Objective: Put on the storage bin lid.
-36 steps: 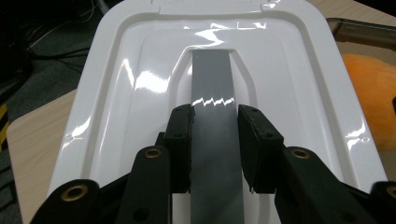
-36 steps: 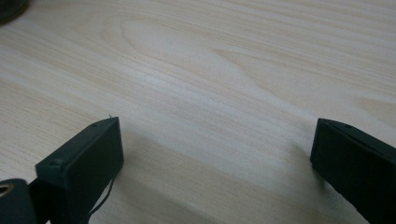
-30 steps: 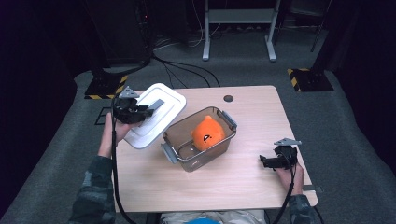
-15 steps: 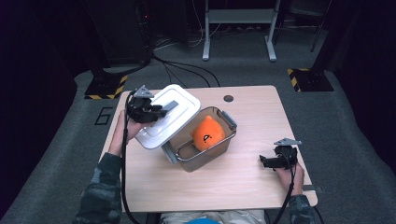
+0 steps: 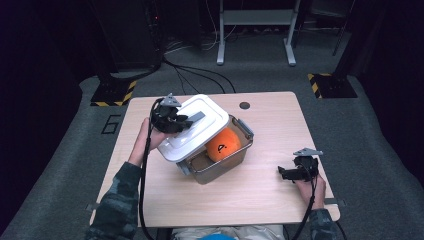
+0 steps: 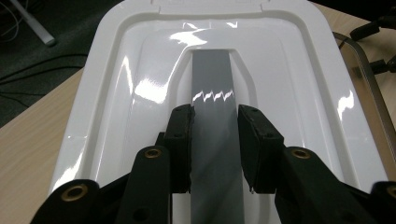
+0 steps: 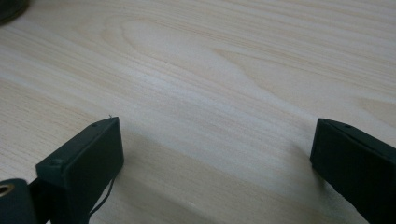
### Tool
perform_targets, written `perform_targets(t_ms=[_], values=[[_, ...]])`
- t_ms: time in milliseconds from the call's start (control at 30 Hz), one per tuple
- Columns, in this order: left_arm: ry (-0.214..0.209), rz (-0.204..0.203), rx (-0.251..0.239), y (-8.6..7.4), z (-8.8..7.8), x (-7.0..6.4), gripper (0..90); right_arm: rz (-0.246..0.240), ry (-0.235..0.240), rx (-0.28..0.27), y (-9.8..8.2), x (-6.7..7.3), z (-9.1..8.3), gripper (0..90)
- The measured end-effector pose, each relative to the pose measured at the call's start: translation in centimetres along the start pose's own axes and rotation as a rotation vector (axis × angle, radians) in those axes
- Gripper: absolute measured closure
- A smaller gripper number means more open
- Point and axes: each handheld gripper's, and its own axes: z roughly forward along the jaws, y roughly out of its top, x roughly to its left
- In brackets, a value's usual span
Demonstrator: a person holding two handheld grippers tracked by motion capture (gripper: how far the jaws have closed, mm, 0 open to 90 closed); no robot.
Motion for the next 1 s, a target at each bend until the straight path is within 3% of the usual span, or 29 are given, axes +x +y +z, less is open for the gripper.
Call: perform_targets(t_ms=[467,1000], values=[[-0.076,0.046,0.039,1.0,2.9,-2.0,66.2,-0.001,0.0,0.0,0.0,0.0,0.0,2.0],[-0.128,0.072,0.096,1.2,6.0,-3.9,66.2,-0.002,0.001,0.0,0.0,0.0,0.0,2.2]])
